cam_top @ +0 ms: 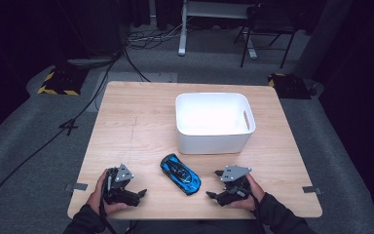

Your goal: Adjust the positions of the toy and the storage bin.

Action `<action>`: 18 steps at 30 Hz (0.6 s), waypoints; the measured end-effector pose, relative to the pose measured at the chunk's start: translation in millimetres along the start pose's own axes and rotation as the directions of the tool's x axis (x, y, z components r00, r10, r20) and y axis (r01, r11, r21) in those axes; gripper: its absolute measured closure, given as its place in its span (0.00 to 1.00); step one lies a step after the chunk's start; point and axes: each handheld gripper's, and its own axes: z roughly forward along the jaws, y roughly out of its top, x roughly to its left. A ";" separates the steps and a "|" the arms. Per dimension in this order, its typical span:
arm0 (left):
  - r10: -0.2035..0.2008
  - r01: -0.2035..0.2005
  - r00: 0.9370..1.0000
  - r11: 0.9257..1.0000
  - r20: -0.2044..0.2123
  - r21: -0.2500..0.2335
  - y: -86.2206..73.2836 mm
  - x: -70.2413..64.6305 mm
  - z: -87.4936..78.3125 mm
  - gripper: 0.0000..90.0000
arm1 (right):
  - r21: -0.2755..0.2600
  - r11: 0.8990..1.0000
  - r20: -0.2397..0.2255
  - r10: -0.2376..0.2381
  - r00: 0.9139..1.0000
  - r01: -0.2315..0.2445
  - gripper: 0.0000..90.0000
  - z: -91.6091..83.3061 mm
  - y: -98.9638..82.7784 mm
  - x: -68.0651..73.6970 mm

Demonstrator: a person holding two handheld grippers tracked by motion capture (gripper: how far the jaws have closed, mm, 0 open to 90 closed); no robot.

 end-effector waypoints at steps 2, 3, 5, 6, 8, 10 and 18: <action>-0.006 0.006 1.000 1.000 -0.011 -0.003 1.1 0.6 1.3 0.01 | -0.001 1.000 -0.017 -0.002 1.000 0.001 0.17 7.8 5.8 6.5; -0.006 0.006 1.000 1.000 -0.011 -0.003 1.1 0.6 1.3 0.01 | -0.001 1.000 -0.024 -0.008 1.000 0.008 0.17 9.9 7.8 8.9; -0.015 0.015 1.000 1.000 -0.002 -0.002 1.3 0.0 2.0 0.01 | -0.002 1.000 -0.037 -0.017 0.999 0.017 0.17 14.3 11.7 14.6; -0.015 0.015 1.000 1.000 -0.002 -0.002 1.3 0.0 2.0 0.01 | -0.002 1.000 -0.037 -0.017 0.999 0.017 0.17 14.3 11.7 14.6; -0.009 0.009 1.000 1.000 -0.012 -0.004 1.5 0.4 1.7 0.01 | -0.007 1.000 -0.033 -0.019 0.999 0.019 0.17 20.2 16.9 20.5; -0.015 0.015 1.000 1.000 -0.002 -0.001 1.4 0.0 1.9 0.01 | 0.001 1.000 -0.033 -0.018 0.999 0.018 0.16 21.4 18.3 21.5; -0.006 0.006 1.000 1.000 -0.005 0.002 2.1 0.9 1.7 0.01 | 0.014 0.999 -0.049 -0.043 0.998 0.044 0.14 33.2 28.3 22.2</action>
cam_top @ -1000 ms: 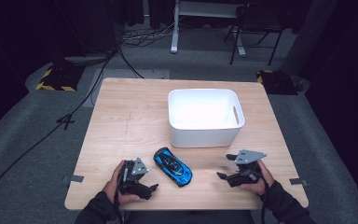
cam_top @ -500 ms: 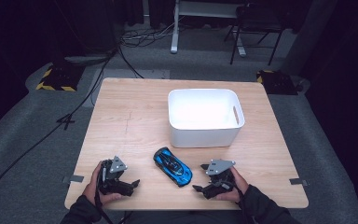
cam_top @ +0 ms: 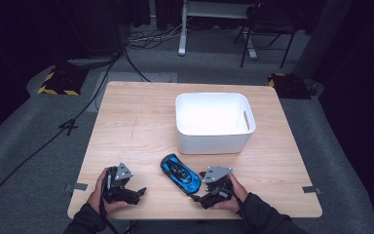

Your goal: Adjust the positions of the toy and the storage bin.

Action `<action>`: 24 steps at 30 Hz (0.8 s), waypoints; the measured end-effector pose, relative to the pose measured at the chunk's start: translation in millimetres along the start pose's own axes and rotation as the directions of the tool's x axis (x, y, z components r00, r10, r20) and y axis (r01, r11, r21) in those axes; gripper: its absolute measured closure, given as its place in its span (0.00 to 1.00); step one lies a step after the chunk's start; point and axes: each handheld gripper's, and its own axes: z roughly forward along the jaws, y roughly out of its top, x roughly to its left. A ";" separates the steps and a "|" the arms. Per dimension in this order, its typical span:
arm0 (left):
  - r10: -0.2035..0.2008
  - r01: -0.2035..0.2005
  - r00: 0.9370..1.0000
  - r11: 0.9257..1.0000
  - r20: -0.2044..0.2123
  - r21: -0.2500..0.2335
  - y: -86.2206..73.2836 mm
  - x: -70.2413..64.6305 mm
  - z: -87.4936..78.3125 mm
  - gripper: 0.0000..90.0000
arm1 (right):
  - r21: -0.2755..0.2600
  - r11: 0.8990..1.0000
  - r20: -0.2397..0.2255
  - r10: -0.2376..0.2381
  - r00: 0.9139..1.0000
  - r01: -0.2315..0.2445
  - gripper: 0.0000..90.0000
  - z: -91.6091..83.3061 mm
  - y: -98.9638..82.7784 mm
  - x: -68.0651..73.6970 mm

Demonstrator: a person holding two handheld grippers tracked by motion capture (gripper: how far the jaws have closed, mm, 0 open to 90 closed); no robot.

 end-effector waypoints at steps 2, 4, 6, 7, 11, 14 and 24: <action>-0.004 0.004 1.000 1.000 0.004 0.001 -0.1 -0.2 0.2 0.01 | 0.005 1.000 -0.005 0.012 1.000 -0.012 0.14 4.0 4.2 3.3; -0.002 0.002 1.000 1.000 0.002 -0.002 0.1 -0.1 0.3 0.01 | 0.001 1.000 -0.003 0.004 1.000 -0.004 0.14 6.0 5.7 3.5; -0.015 0.015 1.000 1.000 0.011 0.006 -0.3 -1.1 0.2 0.01 | 0.005 1.000 0.003 0.006 1.000 -0.006 0.14 8.8 8.7 5.5; -0.008 0.008 1.000 1.000 0.002 0.004 0.0 -0.7 0.2 0.01 | 0.007 1.000 0.003 0.020 1.000 -0.020 0.12 12.2 11.9 8.4; 0.002 -0.002 1.000 1.000 -0.001 0.001 0.3 -0.1 0.4 0.01 | 0.010 0.999 0.019 0.034 0.999 -0.034 0.08 17.9 16.7 10.4; 0.002 -0.002 1.000 1.000 -0.004 0.001 0.4 -0.2 0.4 0.01 | 0.016 0.998 0.037 0.056 0.998 -0.057 0.07 23.2 21.8 11.3; 0.000 0.000 1.000 1.000 0.000 0.001 0.9 -0.5 0.9 0.01 | -0.014 0.996 0.053 0.087 0.995 -0.086 0.21 25.4 26.0 7.9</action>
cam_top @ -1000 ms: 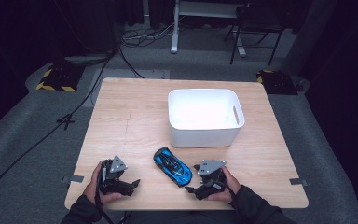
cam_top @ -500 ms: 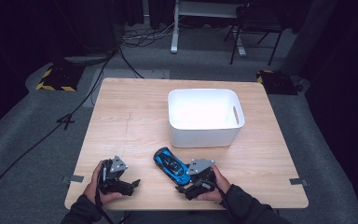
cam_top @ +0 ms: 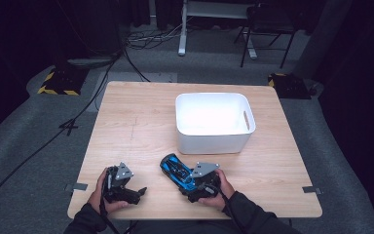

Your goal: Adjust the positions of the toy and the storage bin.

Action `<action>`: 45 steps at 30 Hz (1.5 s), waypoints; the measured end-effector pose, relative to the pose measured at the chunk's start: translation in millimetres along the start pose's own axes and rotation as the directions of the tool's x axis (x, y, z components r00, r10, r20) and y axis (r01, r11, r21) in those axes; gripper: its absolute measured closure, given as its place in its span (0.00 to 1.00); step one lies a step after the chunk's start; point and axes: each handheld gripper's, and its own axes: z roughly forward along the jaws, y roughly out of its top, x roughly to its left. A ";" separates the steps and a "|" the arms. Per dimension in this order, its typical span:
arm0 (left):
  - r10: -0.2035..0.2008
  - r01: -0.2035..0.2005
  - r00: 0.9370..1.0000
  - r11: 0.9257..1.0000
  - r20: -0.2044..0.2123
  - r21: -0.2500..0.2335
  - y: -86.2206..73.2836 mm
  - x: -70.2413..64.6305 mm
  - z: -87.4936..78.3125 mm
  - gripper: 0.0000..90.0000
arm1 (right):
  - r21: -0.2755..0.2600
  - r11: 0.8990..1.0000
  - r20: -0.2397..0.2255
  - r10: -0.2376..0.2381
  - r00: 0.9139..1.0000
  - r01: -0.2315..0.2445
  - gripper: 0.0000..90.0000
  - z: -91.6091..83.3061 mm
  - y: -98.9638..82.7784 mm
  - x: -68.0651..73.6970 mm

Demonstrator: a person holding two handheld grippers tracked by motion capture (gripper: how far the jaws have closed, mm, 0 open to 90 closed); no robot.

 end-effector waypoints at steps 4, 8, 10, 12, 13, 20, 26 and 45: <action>0.001 -0.001 1.000 1.000 0.000 0.001 0.0 0.0 -0.1 0.01 | 0.004 1.000 0.001 -0.015 1.000 0.015 0.23 -1.9 -1.3 -2.5; 0.006 -0.006 1.000 1.000 -0.005 0.001 0.1 0.1 -0.4 0.01 | 0.010 1.000 -0.016 -0.017 1.000 0.017 0.24 -9.3 -7.0 -9.3; 0.002 -0.002 1.000 1.000 -0.011 -0.001 -0.1 -0.4 -0.4 0.01 | 0.008 1.000 -0.013 -0.019 1.000 0.019 0.24 -15.4 -12.3 -13.4; 0.000 0.000 1.000 1.000 -0.012 -0.001 0.0 -0.5 -0.4 0.01 | 0.008 1.000 -0.006 -0.002 1.000 0.002 0.25 -25.4 -20.9 -20.1; 0.000 0.000 1.000 1.000 -0.012 -0.001 0.0 -0.5 -0.4 0.01 | 0.008 1.000 -0.006 -0.002 1.000 0.002 0.25 -25.4 -20.9 -20.1; -0.009 0.009 1.000 1.000 -0.001 -0.002 0.2 -0.9 0.5 0.01 | 0.015 1.000 0.019 0.020 1.000 -0.021 0.29 -58.3 -49.0 -38.0; -0.013 0.013 1.000 1.000 -0.004 -0.001 0.6 -1.3 0.6 0.01 | 0.024 0.999 0.053 0.044 0.998 -0.046 0.29 -94.0 -80.5 -54.1; -0.007 0.007 1.000 1.000 -0.020 -0.002 1.1 -1.1 0.3 0.01 | 0.015 0.975 0.270 0.211 0.940 -0.223 0.29 -156.9 -134.6 -86.3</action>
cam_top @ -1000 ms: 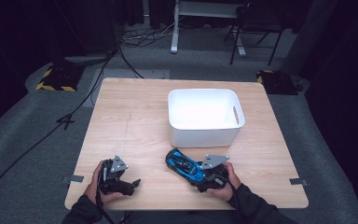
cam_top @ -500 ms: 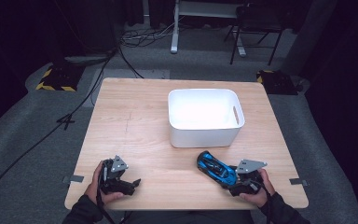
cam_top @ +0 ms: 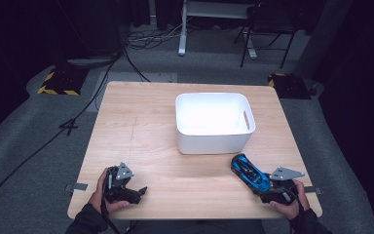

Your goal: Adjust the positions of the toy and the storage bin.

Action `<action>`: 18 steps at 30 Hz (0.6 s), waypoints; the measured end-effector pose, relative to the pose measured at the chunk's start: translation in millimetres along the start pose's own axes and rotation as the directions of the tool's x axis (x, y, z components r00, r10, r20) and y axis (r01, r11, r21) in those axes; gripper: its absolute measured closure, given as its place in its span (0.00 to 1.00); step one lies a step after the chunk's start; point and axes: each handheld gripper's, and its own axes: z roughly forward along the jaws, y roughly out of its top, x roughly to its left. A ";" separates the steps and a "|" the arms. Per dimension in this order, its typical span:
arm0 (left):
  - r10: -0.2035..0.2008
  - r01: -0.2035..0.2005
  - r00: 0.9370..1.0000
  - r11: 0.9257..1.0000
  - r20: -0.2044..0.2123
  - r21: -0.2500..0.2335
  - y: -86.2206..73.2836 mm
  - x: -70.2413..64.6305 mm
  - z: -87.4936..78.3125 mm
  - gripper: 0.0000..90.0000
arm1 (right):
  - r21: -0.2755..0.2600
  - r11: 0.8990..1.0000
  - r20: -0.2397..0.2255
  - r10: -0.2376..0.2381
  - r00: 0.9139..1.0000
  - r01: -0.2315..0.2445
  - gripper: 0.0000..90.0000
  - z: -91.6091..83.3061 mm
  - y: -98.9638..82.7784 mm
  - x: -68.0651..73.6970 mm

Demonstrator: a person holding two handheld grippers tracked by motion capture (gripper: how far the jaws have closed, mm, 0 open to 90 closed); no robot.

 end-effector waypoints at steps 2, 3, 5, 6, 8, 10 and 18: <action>-0.002 0.002 1.000 1.000 0.000 0.000 0.3 -0.3 0.2 0.01 | 0.004 1.000 0.045 0.031 0.999 -0.031 0.29 -6.6 -6.3 -8.7; -0.002 0.002 1.000 1.000 0.000 0.000 0.3 -0.3 0.2 0.01 | 0.004 1.000 0.045 0.031 0.999 -0.031 0.29 -6.6 -6.3 -8.7; -0.008 0.008 1.000 1.000 0.009 0.003 0.9 -0.6 1.0 0.01 | 0.004 0.997 0.070 0.072 0.995 -0.072 0.29 -10.4 -10.5 -16.2; -0.003 0.003 1.000 1.000 0.010 0.006 1.3 -0.3 1.0 0.01 | 0.004 0.996 0.087 0.086 0.992 -0.086 0.29 -11.8 -11.8 -18.8; -0.005 0.005 1.000 1.000 0.017 0.008 1.7 -0.6 1.5 0.01 | -0.006 0.992 0.124 0.125 0.984 -0.126 0.29 -11.1 -12.4 -26.8; -0.001 0.001 1.000 1.000 0.006 0.005 2.0 -0.3 1.3 0.01 | -0.007 0.991 0.135 0.136 0.981 -0.136 0.29 -10.7 -11.7 -29.3; -0.024 0.024 1.000 1.000 -0.014 0.005 4.8 -4.5 3.7 0.01 | -0.025 0.985 0.146 0.171 0.974 -0.169 0.29 1.2 -3.4 -57.0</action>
